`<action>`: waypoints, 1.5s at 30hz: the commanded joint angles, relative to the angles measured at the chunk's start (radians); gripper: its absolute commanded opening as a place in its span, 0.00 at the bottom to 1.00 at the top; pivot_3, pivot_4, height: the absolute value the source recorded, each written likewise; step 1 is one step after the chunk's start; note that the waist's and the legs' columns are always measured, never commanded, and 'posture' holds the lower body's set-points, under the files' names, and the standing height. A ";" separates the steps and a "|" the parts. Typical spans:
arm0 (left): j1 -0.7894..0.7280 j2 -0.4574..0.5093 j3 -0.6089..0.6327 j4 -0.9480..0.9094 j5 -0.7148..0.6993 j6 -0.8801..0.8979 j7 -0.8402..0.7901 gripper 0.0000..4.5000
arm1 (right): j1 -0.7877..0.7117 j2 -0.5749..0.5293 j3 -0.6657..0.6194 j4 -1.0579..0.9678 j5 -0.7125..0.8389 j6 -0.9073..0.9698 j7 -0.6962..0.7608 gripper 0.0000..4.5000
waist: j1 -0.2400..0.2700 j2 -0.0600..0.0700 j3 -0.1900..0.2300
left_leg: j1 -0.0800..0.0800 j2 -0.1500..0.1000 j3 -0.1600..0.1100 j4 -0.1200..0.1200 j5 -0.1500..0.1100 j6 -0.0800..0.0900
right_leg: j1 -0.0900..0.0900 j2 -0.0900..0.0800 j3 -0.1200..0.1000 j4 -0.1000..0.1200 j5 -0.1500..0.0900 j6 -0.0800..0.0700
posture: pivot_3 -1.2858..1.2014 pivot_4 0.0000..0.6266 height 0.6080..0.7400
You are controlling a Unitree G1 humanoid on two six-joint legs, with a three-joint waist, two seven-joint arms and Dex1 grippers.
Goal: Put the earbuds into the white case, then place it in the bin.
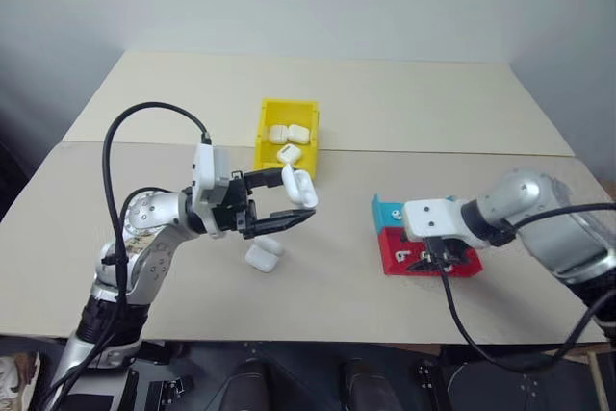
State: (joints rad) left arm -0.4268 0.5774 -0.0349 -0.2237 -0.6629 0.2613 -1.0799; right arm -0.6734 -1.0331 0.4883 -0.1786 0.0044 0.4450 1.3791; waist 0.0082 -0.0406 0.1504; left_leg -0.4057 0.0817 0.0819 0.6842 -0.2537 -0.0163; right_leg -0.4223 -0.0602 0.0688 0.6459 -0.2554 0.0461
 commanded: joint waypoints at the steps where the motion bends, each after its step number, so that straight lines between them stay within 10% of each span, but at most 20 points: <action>1: 0.006 0.004 0.024 -0.049 -0.002 0.009 0.008 0.62 | -0.049 0.038 0.016 0.060 -0.055 -0.041 0.023 0.47 | 0.000 0.000 0.000 | 0.000 0.000 0.000 0.000 0.000 0.000 | 0.000 0.000 0.000 0.000 0.000 0.000 | 0.52 0.24 1.00; 31: 0.068 0.025 0.053 -0.150 -0.025 0.112 0.033 0.62 | -0.049 0.137 0.020 0.252 -0.187 -0.239 0.102 0.47 | 0.001 0.000 0.000 | 0.002 0.000 0.001 0.000 0.000 0.000 | 0.001 0.000 0.000 0.001 0.000 0.000 | 0.52 0.24 1.00; 36: 0.062 0.023 0.053 -0.140 -0.024 0.111 0.026 0.62 | -0.030 0.135 0.011 0.240 -0.183 -0.225 0.101 0.14 | 0.002 0.000 0.000 | 0.002 0.000 0.001 0.000 0.000 0.000 | 0.001 0.000 0.000 0.001 0.000 0.000 | 0.52 0.24 1.00; 45: 0.012 0.019 0.064 -0.092 -0.089 0.119 -0.072 0.62 | 0.053 0.109 -0.127 0.131 -0.103 -0.093 0.065 0.14 | 0.004 0.000 0.000 | 0.001 0.000 0.000 0.000 0.000 0.000 | 0.001 0.000 0.000 0.001 0.000 0.000 | 0.52 0.24 1.00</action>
State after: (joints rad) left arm -0.3929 0.5999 0.0055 -0.3167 -0.7177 0.3816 -1.1327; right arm -0.6381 -0.9016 0.4202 0.0078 -0.1387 0.3035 1.4502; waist 0.0119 -0.0405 0.1504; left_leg -0.4044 0.0819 0.0824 0.6843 -0.2536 -0.0164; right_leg -0.4212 -0.0600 0.0687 0.6465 -0.2554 0.0460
